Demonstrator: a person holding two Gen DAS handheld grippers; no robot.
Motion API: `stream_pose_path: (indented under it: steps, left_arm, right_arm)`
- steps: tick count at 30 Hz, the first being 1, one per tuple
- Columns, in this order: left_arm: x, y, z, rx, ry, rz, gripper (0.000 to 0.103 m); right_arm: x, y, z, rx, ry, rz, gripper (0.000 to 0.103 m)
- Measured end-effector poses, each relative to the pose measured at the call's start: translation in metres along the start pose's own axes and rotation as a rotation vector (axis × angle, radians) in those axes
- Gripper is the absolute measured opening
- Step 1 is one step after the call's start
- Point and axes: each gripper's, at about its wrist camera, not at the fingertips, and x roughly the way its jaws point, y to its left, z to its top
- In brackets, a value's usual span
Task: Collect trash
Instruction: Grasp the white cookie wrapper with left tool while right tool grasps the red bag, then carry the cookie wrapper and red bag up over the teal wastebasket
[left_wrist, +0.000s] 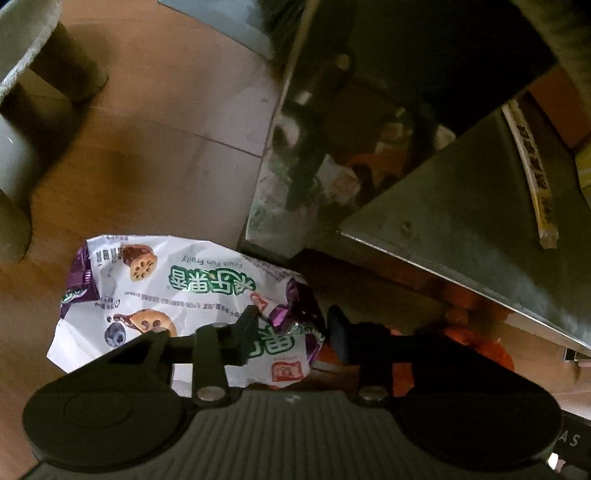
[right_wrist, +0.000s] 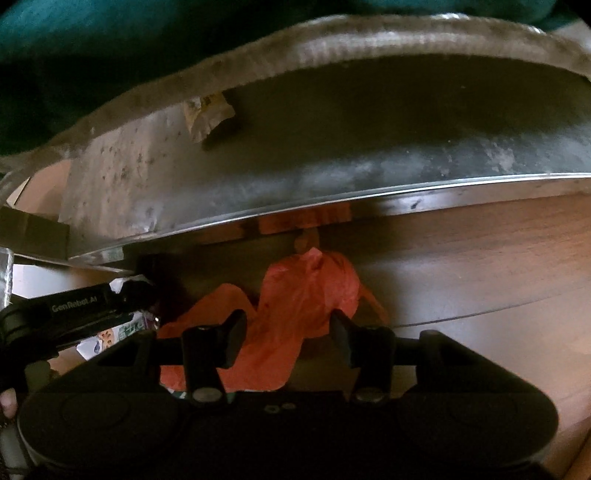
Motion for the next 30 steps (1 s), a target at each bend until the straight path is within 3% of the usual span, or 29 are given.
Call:
stream_pose_path:
  steps: [1, 2, 3, 4, 10, 17, 23, 30]
  left_arm:
    - [-0.001, 0.0, -0.002, 0.001, -0.005, 0.007, 0.038]
    - [-0.002, 0.001, -0.002, 0.0, -0.006, 0.006, 0.037]
    - [-0.002, 0.003, -0.002, -0.008, -0.006, 0.002, 0.037]
    - [-0.003, 0.003, -0.002, -0.015, -0.004, -0.002, 0.036]
    - [-0.014, 0.009, -0.005, -0.019, 0.006, -0.008, 0.035]
    - [-0.058, 0.025, -0.014, -0.027, 0.012, -0.062, 0.034]
    - [-0.117, 0.029, -0.027, 0.036, 0.016, -0.098, 0.034]
    - [-0.218, 0.025, -0.033, 0.123, -0.058, -0.167, 0.034]
  right_arm:
    - [0.0, 0.0, 0.0, -0.001, 0.0, 0.002, 0.047]
    - [-0.001, -0.001, 0.0, -0.006, -0.002, 0.003, 0.037]
    - [-0.002, 0.0, -0.001, -0.017, -0.006, -0.001, 0.013]
    - [-0.002, 0.0, -0.001, -0.022, -0.001, -0.002, 0.007]
    - [-0.016, 0.0, -0.002, -0.041, -0.019, 0.023, 0.005]
    - [-0.068, 0.002, -0.019, -0.047, -0.058, 0.066, 0.004]
    - [-0.138, 0.011, -0.038, -0.095, -0.106, 0.107, 0.004]
    - [-0.231, 0.027, -0.053, -0.157, -0.19, 0.13, 0.004]
